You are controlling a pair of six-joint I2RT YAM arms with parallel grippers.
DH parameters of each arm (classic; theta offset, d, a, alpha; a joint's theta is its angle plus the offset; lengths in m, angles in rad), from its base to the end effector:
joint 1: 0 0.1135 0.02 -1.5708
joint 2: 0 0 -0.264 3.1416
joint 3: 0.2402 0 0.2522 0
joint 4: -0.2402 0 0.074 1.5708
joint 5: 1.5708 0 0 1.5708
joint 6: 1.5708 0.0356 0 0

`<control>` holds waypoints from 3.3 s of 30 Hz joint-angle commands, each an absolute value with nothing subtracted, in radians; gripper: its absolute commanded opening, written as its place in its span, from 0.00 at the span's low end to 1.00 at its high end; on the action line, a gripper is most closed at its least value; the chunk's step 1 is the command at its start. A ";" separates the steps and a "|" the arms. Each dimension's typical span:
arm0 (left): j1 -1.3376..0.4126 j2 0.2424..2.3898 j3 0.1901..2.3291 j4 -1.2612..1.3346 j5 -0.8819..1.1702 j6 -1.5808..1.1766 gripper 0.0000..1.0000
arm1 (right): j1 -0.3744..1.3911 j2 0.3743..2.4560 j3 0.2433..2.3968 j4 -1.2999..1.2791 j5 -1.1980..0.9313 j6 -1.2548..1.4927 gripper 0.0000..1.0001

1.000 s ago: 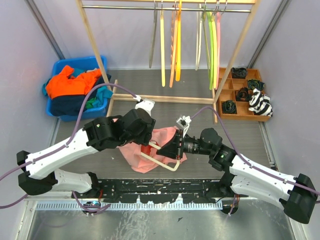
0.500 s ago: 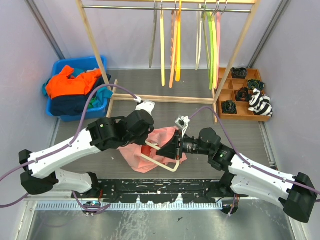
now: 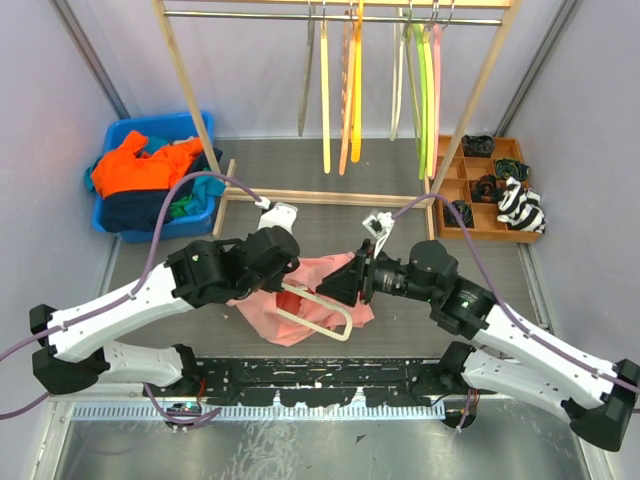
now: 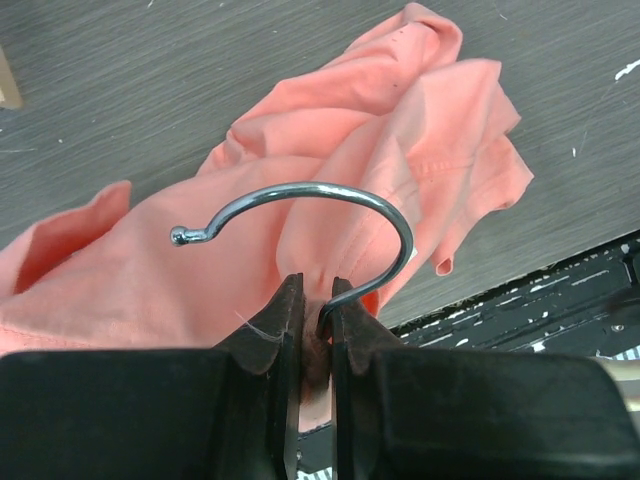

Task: Place the t-shirt on the hanger

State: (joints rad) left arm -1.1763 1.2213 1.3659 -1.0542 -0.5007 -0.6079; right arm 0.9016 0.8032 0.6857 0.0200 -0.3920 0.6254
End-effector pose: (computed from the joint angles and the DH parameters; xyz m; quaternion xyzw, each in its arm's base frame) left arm 0.1034 -0.2039 0.3732 0.1798 0.9022 -0.0977 0.3798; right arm 0.1093 0.1601 0.3239 -0.2296 0.7016 0.5598 0.3763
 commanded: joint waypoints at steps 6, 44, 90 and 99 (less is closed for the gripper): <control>-1.180 1.148 1.335 -1.026 -0.579 -0.632 0.00 | 0.905 0.746 0.907 -0.528 0.058 0.660 0.69; -1.179 1.135 1.306 -0.886 -0.579 -0.598 0.00 | 1.095 1.126 0.674 -0.099 0.380 0.983 0.66; -1.141 1.031 1.069 -0.578 -0.917 -0.545 0.00 | 1.018 0.634 0.767 -0.535 0.110 0.947 0.01; -1.141 1.033 1.065 -0.590 -0.911 -0.549 0.00 | 1.017 0.628 0.886 -0.630 0.164 0.918 0.01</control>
